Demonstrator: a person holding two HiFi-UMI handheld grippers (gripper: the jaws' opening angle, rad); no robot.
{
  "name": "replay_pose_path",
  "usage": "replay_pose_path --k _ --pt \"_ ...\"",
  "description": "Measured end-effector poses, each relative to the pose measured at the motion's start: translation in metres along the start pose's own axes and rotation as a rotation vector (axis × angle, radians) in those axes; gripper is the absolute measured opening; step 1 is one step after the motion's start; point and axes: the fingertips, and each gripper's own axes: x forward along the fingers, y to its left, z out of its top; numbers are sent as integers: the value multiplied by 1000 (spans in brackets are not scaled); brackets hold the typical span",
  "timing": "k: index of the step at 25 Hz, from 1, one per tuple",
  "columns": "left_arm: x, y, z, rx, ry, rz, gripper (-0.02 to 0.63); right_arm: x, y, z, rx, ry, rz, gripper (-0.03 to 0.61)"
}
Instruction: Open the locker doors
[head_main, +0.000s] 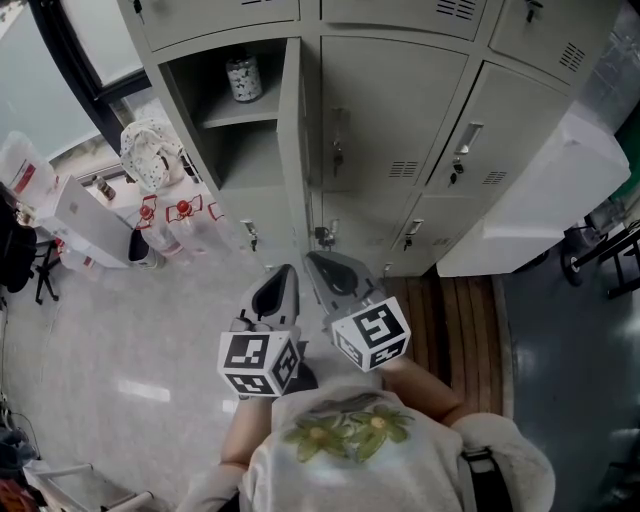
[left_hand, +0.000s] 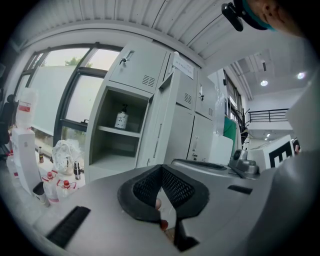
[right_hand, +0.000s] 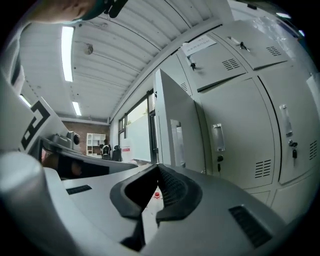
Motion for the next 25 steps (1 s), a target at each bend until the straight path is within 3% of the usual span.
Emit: replay_pose_path --k 8,12,25 --pt "1 -11 -3 5 0 20 29 -16 10 -8 1 10 73 29" --pt "-2 -17 -6 67 17 53 28 -24 11 -9 5 9 84 29" --pt "-16 -78 -19 38 -22 23 29 -89 3 -11 14 -17 81 31"
